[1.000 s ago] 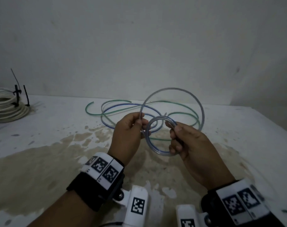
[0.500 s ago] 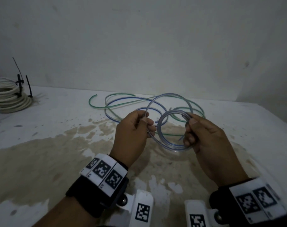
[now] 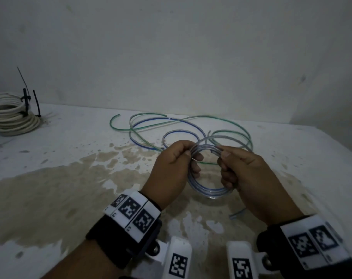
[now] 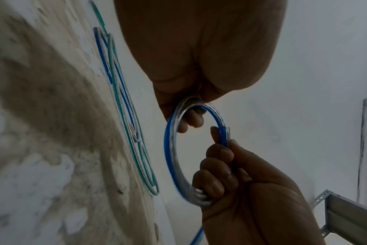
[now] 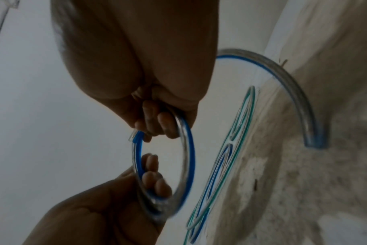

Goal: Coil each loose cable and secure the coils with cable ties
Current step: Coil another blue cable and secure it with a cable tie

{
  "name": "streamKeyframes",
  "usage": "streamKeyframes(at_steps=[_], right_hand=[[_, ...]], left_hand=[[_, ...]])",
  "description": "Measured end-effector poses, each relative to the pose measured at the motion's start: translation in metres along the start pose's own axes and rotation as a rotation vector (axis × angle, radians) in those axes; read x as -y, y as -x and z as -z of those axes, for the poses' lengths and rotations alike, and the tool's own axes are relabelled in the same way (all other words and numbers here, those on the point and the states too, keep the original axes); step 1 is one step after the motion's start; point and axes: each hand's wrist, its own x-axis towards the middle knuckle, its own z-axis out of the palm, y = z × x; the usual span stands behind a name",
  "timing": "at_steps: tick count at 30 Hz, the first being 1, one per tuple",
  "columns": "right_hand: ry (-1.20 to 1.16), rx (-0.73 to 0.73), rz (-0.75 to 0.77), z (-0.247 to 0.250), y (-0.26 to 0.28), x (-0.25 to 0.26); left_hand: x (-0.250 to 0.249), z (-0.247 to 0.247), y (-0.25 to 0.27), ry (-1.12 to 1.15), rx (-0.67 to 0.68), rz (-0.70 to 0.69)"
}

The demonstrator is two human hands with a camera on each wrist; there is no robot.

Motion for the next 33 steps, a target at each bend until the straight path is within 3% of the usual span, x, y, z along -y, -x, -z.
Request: streamKeyframes(at_steps=[9, 16, 19, 22, 26, 30, 33], right_hand=[[0.143, 0.101, 0.018, 0.002, 0.003, 0.001], [0.230, 0.115, 0.066, 0.005, 0.004, 0.003], [0.275, 0.130, 0.086, 0.003, 0.005, 0.006], [0.477, 0.019, 0.188, 0.007, 0.007, 0.009], [0.645, -0.337, 0.344, 0.020, 0.006, 0.016], [0.883, -0.330, 0.394, 0.027, 0.002, 0.009], [0.916, -0.309, 0.398, 0.030, -0.001, 0.002]], left_hand=[[-0.003, 0.005, 0.000, -0.172, 0.088, -0.081], [-0.004, 0.012, 0.001, 0.013, 0.230, 0.108], [-0.003, 0.012, 0.000, 0.035, 0.199, 0.136], [-0.001, 0.012, -0.001, 0.015, 0.103, 0.105], [0.000, 0.015, -0.003, 0.015, 0.063, 0.077], [0.000, 0.013, -0.002, -0.012, 0.084, 0.062], [0.000, 0.012, -0.003, 0.027, 0.042, 0.057]])
